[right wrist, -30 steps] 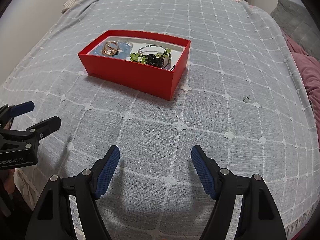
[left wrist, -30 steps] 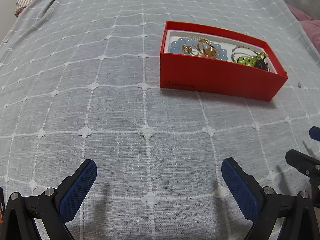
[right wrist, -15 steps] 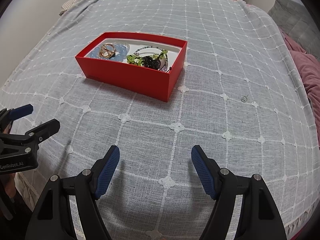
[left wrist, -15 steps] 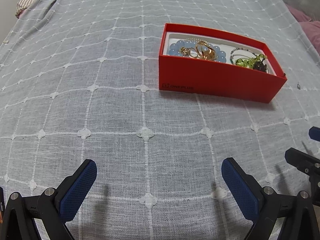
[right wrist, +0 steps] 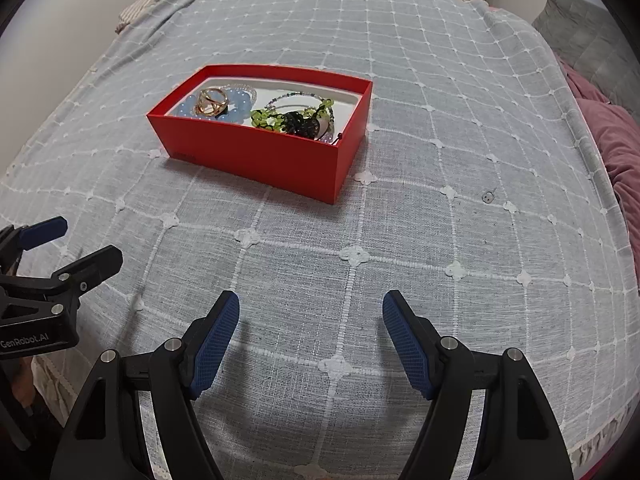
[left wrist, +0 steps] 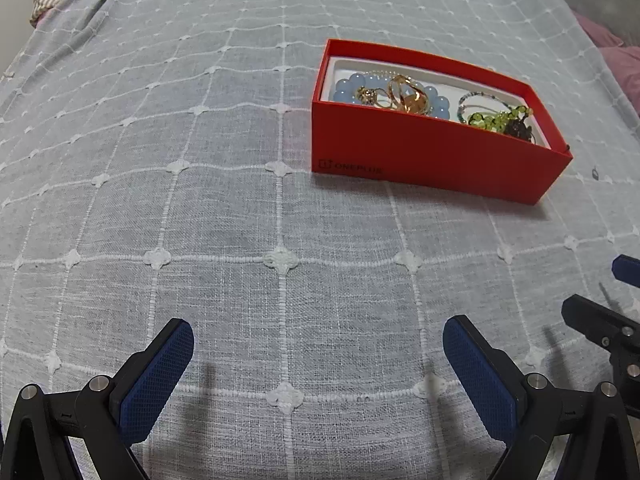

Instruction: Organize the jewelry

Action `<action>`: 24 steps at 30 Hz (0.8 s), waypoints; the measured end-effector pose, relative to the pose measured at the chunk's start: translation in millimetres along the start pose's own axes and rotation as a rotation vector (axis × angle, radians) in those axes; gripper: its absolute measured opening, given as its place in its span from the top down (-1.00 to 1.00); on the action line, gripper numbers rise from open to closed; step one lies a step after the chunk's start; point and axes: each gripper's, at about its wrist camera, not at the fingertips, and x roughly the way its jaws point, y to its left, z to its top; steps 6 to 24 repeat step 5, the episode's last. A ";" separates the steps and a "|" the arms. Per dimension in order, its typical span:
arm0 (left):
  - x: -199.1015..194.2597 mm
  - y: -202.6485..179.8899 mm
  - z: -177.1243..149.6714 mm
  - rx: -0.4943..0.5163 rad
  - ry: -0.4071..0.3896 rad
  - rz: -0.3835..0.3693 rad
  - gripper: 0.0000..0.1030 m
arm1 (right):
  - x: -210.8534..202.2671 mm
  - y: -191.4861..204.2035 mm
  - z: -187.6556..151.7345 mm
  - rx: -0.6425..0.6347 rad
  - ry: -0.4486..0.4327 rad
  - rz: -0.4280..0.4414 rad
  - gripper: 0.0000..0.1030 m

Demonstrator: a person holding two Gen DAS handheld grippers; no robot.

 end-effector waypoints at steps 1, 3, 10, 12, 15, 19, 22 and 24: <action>0.2 -0.1 -0.2 -0.002 -0.001 0.000 -0.98 | 0.9 1.6 -0.2 -0.003 0.000 -0.003 -0.49; 0.1 -0.6 -1.3 -0.005 -0.004 0.006 -0.98 | 2.5 3.8 -0.9 -0.009 0.003 -0.003 -0.49; 0.3 -0.4 -2.0 -0.005 -0.011 0.011 -0.98 | 4.7 6.0 -1.4 -0.009 0.002 -0.004 -0.49; 0.3 -0.4 -2.0 -0.005 -0.011 0.011 -0.98 | 4.7 6.0 -1.4 -0.009 0.002 -0.004 -0.49; 0.3 -0.4 -2.0 -0.005 -0.011 0.011 -0.98 | 4.7 6.0 -1.4 -0.009 0.002 -0.004 -0.49; 0.3 -0.4 -2.0 -0.005 -0.011 0.011 -0.98 | 4.7 6.0 -1.4 -0.009 0.002 -0.004 -0.49; 0.3 -0.4 -2.0 -0.005 -0.011 0.011 -0.98 | 4.7 6.0 -1.4 -0.009 0.002 -0.004 -0.49; 0.3 -0.4 -2.0 -0.005 -0.011 0.011 -0.98 | 4.7 6.0 -1.4 -0.009 0.002 -0.004 -0.49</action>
